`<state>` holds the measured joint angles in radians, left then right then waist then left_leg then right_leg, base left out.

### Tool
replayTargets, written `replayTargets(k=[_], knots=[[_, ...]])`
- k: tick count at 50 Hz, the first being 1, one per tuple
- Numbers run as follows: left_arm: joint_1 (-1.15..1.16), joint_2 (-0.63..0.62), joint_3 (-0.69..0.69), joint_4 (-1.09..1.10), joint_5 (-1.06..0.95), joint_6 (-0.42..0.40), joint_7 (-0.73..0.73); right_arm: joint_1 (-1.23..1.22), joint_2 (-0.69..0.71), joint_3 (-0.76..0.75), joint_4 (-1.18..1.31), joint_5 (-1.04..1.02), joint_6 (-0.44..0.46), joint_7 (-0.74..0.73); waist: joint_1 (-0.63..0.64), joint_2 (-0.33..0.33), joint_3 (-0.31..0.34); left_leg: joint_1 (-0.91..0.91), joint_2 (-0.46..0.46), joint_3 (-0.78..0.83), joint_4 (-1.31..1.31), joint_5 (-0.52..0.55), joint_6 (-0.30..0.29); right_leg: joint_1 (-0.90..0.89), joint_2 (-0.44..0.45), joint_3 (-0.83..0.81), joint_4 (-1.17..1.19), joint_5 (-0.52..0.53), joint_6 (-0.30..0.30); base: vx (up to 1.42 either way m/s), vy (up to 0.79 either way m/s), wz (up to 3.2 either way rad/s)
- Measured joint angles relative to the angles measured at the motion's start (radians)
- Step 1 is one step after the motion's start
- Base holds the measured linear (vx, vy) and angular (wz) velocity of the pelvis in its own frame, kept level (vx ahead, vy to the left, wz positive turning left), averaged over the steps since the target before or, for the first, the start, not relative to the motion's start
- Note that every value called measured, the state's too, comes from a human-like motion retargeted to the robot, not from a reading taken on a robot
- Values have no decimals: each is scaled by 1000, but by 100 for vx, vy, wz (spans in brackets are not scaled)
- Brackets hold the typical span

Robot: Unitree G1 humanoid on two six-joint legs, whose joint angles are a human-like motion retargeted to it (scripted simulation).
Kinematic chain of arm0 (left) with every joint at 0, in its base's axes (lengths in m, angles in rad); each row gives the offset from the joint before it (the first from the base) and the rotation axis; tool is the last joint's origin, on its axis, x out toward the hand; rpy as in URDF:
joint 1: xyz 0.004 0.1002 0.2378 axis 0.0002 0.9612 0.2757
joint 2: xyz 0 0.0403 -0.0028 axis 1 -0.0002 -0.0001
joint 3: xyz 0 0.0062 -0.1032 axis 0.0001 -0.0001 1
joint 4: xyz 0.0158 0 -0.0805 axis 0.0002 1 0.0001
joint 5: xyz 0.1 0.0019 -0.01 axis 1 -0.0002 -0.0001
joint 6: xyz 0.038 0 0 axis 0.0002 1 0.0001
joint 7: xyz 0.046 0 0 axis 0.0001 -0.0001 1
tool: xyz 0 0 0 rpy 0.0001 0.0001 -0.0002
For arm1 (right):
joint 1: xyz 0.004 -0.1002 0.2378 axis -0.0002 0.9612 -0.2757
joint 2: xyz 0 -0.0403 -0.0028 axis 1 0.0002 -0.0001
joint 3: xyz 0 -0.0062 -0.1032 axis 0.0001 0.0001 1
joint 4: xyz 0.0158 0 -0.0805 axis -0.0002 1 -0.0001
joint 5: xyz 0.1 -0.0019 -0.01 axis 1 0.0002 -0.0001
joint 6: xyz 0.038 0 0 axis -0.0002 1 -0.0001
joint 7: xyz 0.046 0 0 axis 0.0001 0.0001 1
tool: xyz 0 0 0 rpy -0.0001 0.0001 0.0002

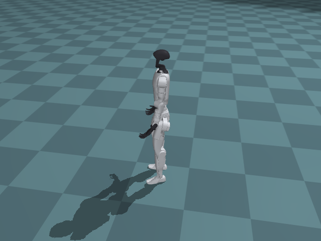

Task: Kungfu

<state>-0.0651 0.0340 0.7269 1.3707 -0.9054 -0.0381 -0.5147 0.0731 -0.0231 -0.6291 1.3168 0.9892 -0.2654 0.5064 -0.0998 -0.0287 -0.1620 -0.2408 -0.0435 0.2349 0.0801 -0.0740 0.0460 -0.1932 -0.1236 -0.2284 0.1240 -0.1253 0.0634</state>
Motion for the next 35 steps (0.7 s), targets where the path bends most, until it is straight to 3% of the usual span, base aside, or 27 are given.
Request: replayTargets(k=[3, 7, 12, 17, 23, 28, 32, 35], knots=[[-48, -8, 106, -47, -291, 29, -21, -23, -2, -109, -17, 240, 4, -7, 4, -2, -4, -11, -3, -9, 6, 5, 6, -9, 7, 12, 0, -14, -15, -11, -4, 5], [-111, 2, 246, -86, -566, 9, 6, -59, -26, -254, -20, 493, 21, -10, 12, 0, -7, -24, 2, -4, 14, -8, 7, -14, 9, -1, -4, -48, -29, -11, -2, -3], [-126, 38, 326, -97, -649, -25, 40, -88, -75, -367, 10, 666, 35, -28, 16, 9, 4, -28, 15, 9, 22, -21, -2, -21, 10, -6, -3, -67, -33, -7, 0, -16], [-97, 64, 323, -110, -599, -34, 47, -97, -110, -379, 31, 681, 33, -38, 18, 16, 17, -25, 27, 27, 21, -11, -12, -31, 16, 7, 7, -65, -34, -3, 0, -13], [-59, 86, 298, -116, -516, -52, 60, -80, -124, -354, 30, 598, 32, -34, 8, 22, 25, -25, 43, 47, 25, 0, -20, -37, 19, 16, 17, -47, -36, 0, 0, 0], [-22, 124, 260, -83, -323, -65, 60, -60, -149, -316, 45, 436, 13, -42, 12, 26, 30, -30, 53, 62, 34, -1, -29, -47, 22, 24, 33, -46, -41, 0, 0, 0], [15, 180, 207, -34, -70, -96, 66, -43, -181, -257, 65, 165, -14, -74, 15, 35, 24, -61, 57, 4, 64, -53, -108, -70, 54, 81, 51, -137, -12, -1, -2, 1], [63, 225, 148, -15, 273, -160, 86, -21, -203, -160, 70, -194, -59, -132, -19, 34, -12, -139, -9, -192, 109, -153, -119, -129, 135, 302, 53, -180, -14, -4, -8, 18]])
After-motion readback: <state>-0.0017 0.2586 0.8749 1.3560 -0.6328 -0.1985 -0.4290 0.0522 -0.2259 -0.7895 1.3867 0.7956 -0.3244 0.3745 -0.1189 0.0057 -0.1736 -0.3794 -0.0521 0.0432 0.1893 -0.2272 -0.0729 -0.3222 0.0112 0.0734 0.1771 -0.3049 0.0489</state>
